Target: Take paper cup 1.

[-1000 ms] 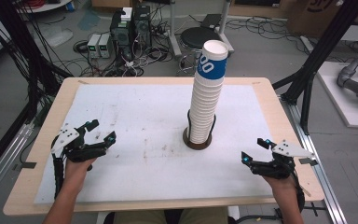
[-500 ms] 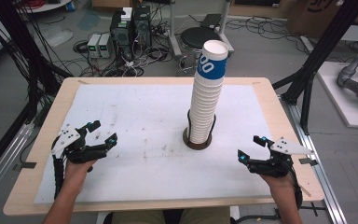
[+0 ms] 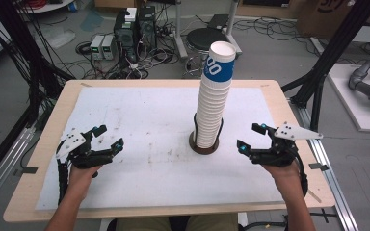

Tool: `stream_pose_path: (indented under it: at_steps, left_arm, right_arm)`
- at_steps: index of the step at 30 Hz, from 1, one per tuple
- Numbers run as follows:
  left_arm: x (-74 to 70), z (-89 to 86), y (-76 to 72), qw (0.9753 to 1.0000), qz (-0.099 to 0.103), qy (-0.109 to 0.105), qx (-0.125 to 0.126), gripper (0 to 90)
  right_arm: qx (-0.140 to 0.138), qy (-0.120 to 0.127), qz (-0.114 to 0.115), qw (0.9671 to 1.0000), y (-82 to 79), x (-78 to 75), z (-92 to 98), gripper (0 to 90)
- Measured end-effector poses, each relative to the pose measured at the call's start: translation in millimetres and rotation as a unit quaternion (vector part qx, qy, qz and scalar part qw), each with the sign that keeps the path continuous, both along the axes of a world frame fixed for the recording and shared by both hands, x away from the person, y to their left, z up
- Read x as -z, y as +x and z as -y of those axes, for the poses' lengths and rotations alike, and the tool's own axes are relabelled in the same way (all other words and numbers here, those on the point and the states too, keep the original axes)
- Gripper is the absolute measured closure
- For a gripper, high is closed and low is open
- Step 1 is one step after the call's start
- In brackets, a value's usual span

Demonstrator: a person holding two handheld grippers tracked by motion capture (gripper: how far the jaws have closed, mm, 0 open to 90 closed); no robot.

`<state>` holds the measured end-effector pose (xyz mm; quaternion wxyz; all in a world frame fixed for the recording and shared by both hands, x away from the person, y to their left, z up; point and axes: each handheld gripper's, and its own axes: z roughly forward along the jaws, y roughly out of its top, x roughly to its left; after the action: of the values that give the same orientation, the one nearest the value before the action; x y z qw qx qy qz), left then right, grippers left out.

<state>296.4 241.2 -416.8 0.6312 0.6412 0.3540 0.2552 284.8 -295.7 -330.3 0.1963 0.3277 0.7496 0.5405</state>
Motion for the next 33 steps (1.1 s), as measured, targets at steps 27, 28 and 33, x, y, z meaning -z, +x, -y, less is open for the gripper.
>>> stream_pose_path:
  at_steps: [27, 28, 33]
  left_arm:
    - [2.4, -1.0, 0.3, 1.0000, -0.005, -0.002, 0.004, 13.1]
    - [2.4, -1.0, 0.4, 1.0000, -0.005, -0.001, 0.004, 13.1]
    - [2.8, -0.9, 0.8, 1.0000, -0.006, -0.005, 0.005, 13.2]
  right_arm:
    - [-0.037, -0.031, 0.036, 0.9982, 65.1, -132.8, -51.6, 15.2]
    - [-0.037, -0.031, 0.036, 0.9982, 65.1, -132.8, -51.6, 15.2]
    - [-0.034, -0.029, 0.025, 0.9987, 75.8, -138.7, -55.7, 15.3]
